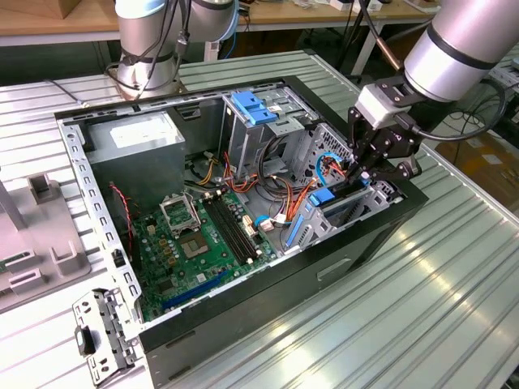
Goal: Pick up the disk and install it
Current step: 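Insert the first disk wire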
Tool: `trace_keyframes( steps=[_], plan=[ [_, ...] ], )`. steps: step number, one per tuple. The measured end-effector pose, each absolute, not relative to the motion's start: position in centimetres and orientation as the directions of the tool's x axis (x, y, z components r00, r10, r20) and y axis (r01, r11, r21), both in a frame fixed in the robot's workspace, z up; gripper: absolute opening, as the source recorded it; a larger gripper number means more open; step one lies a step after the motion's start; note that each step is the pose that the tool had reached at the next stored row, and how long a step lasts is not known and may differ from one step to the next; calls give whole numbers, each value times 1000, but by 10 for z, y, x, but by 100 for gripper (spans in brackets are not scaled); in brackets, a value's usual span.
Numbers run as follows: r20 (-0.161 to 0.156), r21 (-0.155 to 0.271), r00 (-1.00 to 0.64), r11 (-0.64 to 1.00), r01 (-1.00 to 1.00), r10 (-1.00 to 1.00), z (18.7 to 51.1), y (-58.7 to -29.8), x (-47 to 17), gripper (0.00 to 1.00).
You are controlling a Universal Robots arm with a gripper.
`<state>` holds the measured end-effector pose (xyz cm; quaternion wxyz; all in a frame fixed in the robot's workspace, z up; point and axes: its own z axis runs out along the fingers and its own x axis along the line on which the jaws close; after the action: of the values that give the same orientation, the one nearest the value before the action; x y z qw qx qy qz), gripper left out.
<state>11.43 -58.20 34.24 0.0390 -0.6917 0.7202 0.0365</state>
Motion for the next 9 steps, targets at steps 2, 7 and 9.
trace_keyframes(
  steps=[2,7,9],
  plan=[
    [-107,-2,-40,40,-999,-993,341,-582,114,17],
    [-107,-1,-40,40,-999,-993,342,-582,114,17],
    [-108,-1,-40,41,-999,-993,342,-582,114,17]
  ],
)
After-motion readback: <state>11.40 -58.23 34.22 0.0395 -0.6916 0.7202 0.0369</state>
